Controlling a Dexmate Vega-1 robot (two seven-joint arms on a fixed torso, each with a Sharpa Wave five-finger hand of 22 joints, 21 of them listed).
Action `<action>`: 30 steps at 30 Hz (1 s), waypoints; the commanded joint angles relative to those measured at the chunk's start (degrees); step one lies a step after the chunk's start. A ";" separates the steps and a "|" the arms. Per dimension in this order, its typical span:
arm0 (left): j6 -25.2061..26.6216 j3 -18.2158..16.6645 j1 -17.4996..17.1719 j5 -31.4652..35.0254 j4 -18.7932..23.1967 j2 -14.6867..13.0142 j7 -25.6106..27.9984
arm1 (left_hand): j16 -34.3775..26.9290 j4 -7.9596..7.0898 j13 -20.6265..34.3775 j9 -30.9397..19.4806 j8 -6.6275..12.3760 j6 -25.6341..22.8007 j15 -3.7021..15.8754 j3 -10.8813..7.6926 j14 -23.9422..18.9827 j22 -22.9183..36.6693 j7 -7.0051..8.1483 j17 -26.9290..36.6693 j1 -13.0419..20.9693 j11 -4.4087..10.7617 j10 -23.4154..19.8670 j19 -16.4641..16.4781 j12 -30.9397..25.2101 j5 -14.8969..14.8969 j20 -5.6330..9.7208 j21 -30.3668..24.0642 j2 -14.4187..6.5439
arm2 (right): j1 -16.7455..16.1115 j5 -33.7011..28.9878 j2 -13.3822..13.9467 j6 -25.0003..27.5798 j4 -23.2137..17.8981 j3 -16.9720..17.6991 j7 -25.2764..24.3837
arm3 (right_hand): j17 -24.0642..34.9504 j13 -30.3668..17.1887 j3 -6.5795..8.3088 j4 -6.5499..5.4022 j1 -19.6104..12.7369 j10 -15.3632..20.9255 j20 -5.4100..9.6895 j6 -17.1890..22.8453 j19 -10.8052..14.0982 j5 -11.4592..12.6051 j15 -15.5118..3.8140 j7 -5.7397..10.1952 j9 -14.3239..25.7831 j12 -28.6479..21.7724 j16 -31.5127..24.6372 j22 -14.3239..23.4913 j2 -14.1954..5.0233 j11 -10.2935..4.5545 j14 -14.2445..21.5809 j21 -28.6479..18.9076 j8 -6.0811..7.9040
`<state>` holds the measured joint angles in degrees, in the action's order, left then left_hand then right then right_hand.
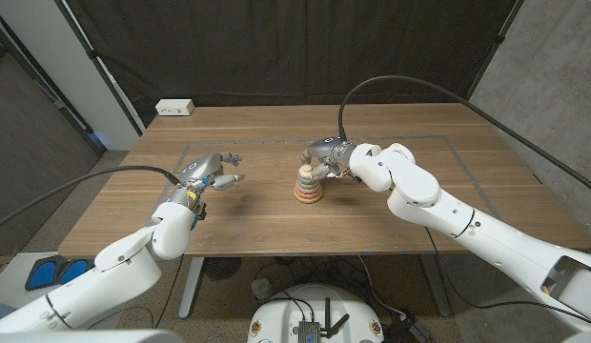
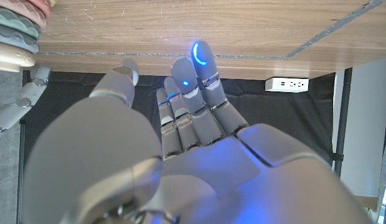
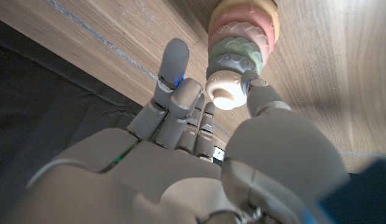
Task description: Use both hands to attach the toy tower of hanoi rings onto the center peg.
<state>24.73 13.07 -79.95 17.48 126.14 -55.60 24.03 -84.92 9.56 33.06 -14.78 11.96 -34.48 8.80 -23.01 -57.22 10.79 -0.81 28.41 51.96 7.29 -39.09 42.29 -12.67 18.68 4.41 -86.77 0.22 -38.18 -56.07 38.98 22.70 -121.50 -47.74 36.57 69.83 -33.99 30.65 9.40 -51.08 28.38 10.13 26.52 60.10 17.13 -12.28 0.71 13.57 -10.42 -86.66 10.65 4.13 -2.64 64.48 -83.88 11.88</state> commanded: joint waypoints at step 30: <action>3.32 -0.57 -0.77 0.57 3.15 3.22 2.96 | 0.10 0.08 0.31 -0.20 -0.43 0.59 3.70 -0.64 0.13 0.18 0.15 -0.38 -0.08 0.31 0.74 0.00 0.49 0.30 7.42 -0.28 0.59 | -16.80 2.99 6.65 10.83 -10.98 14.48 -15.15 | 0.53 1.59 0.69 -0.58 -0.62 6.86 2.63 4.81 1.09 -0.24 -0.21 1.37 0.08 -1.99 -0.34 0.37 -3.02 -2.79 1.61 0.46 1.99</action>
<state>26.01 12.40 -81.06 17.37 127.95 -53.05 26.81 -84.92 9.80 33.18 -14.77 11.53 -34.29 8.80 -23.25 -57.22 10.79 -0.59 28.02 51.96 7.29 -38.64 42.29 -12.19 18.68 4.41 -86.77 0.22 -49.83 -56.34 43.23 31.53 -130.53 -37.79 28.56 70.17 -32.37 31.07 8.99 -51.29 34.82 10.33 31.02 60.74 16.63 -12.50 1.94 13.58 -12.14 -86.69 10.91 1.63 -5.43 65.54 -83.43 13.40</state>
